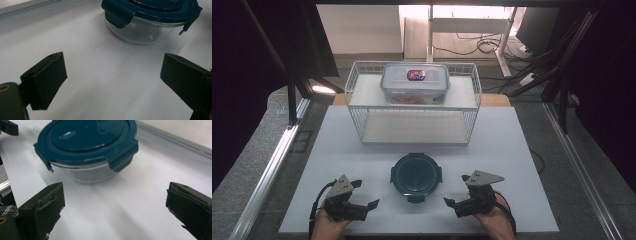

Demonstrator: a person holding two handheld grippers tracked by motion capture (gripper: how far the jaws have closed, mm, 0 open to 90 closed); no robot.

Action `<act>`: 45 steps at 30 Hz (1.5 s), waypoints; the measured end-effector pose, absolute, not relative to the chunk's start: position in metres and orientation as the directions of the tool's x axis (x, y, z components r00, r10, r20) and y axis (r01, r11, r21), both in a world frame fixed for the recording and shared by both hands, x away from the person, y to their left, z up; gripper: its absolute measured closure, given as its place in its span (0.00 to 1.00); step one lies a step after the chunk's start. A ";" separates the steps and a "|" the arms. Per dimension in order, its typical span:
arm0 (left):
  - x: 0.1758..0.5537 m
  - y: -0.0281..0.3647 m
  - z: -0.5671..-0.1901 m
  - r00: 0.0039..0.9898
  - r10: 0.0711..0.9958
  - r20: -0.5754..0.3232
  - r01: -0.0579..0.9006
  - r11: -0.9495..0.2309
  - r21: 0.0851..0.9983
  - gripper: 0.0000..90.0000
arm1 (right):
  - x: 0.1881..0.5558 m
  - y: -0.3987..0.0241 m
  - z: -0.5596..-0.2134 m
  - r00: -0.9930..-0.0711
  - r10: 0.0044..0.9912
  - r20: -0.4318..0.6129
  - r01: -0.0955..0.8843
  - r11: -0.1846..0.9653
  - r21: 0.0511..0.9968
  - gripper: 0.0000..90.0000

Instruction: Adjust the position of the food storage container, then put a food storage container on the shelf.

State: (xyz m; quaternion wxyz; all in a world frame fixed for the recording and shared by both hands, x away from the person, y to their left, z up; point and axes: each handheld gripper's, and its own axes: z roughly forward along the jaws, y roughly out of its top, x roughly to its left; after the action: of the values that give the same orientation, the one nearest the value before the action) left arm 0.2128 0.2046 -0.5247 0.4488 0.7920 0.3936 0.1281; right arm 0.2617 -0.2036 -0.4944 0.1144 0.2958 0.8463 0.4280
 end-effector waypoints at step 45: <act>0.299 0.153 -0.504 0.689 0.624 -0.369 0.632 -0.268 0.727 0.16 | 0.323 -0.166 -0.484 -0.705 0.618 0.347 0.653 0.375 0.659 0.23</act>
State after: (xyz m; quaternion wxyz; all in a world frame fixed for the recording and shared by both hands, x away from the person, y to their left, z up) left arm 0.2993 0.1529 -0.5039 0.4586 0.7963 0.3944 -0.0046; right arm 0.3234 -0.1660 -0.4841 -0.0211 0.3834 0.8288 0.4071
